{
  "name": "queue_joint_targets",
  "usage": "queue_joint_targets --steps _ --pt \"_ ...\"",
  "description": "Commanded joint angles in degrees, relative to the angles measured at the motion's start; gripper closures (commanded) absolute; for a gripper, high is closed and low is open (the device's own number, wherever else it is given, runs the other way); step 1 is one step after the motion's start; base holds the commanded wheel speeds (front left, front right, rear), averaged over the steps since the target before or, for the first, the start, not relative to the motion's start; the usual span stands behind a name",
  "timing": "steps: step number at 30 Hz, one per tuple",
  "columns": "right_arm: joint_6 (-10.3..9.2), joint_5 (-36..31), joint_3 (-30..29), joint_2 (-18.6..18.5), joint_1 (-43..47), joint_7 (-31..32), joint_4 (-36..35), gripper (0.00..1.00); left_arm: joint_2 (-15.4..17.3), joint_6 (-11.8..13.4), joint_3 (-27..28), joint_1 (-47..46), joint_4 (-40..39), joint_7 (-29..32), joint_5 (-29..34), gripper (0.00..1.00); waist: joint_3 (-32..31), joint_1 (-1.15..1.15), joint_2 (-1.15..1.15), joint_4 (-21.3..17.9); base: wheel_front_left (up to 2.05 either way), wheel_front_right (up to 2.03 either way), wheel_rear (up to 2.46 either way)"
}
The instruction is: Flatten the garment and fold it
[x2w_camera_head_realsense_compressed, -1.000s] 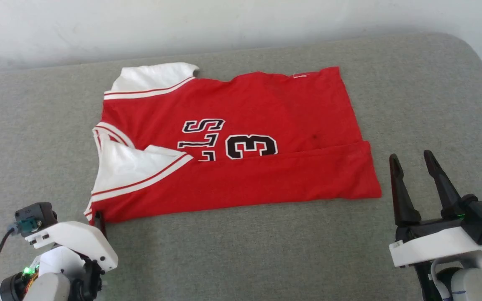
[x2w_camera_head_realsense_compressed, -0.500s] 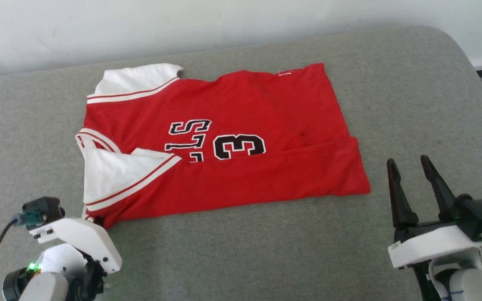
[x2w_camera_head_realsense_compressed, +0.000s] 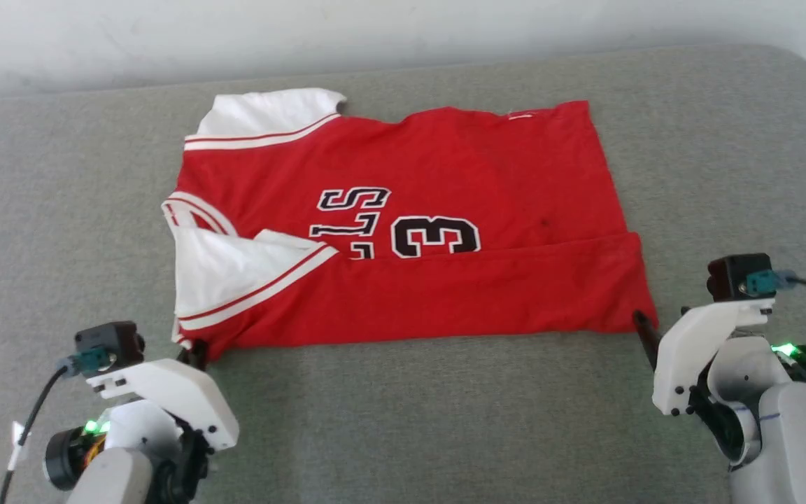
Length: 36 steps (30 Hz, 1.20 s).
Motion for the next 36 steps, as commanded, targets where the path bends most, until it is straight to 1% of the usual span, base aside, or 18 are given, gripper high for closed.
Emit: queue_joint_targets --steps 1,3,4,5,7,9,10,13,16,19,21,24,27,29,33,36 --pt "-0.11 -0.60 -0.39 0.17 -1.36 3.41 0.33 0.00 -0.78 -0.69 -0.33 -1.08 0.36 -0.73 0.52 1.00 0.88 -0.01 0.00 1.32 0.00 0.00 0.00" --pt "-0.11 -0.89 -0.50 0.17 -2.21 8.12 0.52 0.00 -1.25 -0.98 -0.66 -1.52 0.70 -1.34 0.50 1.00 1.34 -0.01 0.00 1.90 0.00 0.00 0.00" --pt "-0.11 -0.93 -0.62 0.17 -2.55 10.33 0.54 0.20 -1.43 -1.11 -0.78 -1.69 0.88 -1.63 0.50 1.00 1.53 -0.01 0.00 2.13 0.00 0.00 0.00" --pt "-0.11 -1.21 -0.84 0.17 -2.81 12.58 0.57 0.57 -1.59 -1.19 -0.86 -1.83 1.08 -1.91 0.49 1.00 1.71 -0.01 0.00 2.32 0.00 0.00 0.00" --pt "-0.11 -2.23 -0.98 0.17 -3.08 16.73 0.26 1.00 -1.83 -1.37 -1.03 -2.04 1.55 -2.38 0.47 1.00 1.88 -0.01 0.00 2.64 0.00 0.00 0.00" --pt "-0.11 -2.36 -0.85 0.17 -3.13 19.35 -0.88 1.00 -1.93 -1.52 -1.09 -2.29 1.93 -3.20 0.64 1.00 1.93 -0.01 0.00 2.92 0.00 0.00 0.00" --pt "-0.11 -2.52 -0.59 0.17 -3.23 19.35 -2.01 1.00 -1.90 -1.60 -1.08 -2.42 2.06 -3.89 0.88 1.00 1.90 -0.01 0.00 3.02 0.00 0.00 0.00" --pt "-0.11 -2.62 -0.65 0.17 -3.11 16.31 -4.86 1.00 -1.69 -1.78 -0.76 -2.82 2.21 -7.01 1.90 1.00 1.30 -0.01 0.00 3.20 0.00 0.00 0.00" --pt "-0.11 -2.48 -1.43 0.17 -1.65 12.38 -7.29 1.00 -1.35 -0.97 -0.24 -2.54 2.31 -10.45 3.50 1.00 -0.14 -0.01 0.00 3.35 0.00 0.00 0.00" --pt "-0.11 -1.02 -2.51 0.17 1.50 10.21 -10.48 1.00 -1.05 -0.39 0.03 -0.88 1.50 -11.89 4.03 1.00 -1.98 -0.01 0.00 3.40 0.00 0.00 0.00" --pt "-0.11 -0.47 -3.13 0.17 4.16 10.10 -13.18 1.00 -0.41 0.05 0.19 0.92 0.34 -11.77 4.22 1.00 -3.04 -0.01 0.00 3.22 0.00 0.00 0.00" --pt "-0.11 0.34 -4.59 0.17 8.62 11.27 -17.62 1.00 0.41 1.80 0.28 4.64 -2.98 -9.29 4.16 1.00 -4.26 -0.01 0.00 3.10 0.00 0.00 0.00" --pt "-0.11 1.05 -6.16 0.17 13.31 13.95 -21.60 1.00 2.08 3.39 -0.03 8.73 -7.57 -4.94 4.10 1.00 -4.78 -0.01 0.00 3.04 0.00 0.00 0.00" --pt "-0.11 2.75 -6.95 0.17 16.23 16.08 -23.30 1.00 3.39 4.65 -0.29 11.59 -10.36 -1.51 4.12 1.00 -4.82 -0.01 0.00 2.96 0.00 0.00 0.00" --pt "-0.11 5.39 -7.36 0.17 20.81 19.12 -23.91 1.00 4.12 6.90 -0.41 16.45 -13.71 3.80 2.77 1.00 -4.36 -0.01 0.00 2.87 0.00 0.00 0.00" --pt "-0.11 5.86 -7.27 0.17 21.88 19.18 -22.78 1.00 4.08 7.21 -0.72 17.77 -13.74 5.53 1.94 1.00 -3.93 -0.01 0.00 2.85 0.00 0.00 0.00"
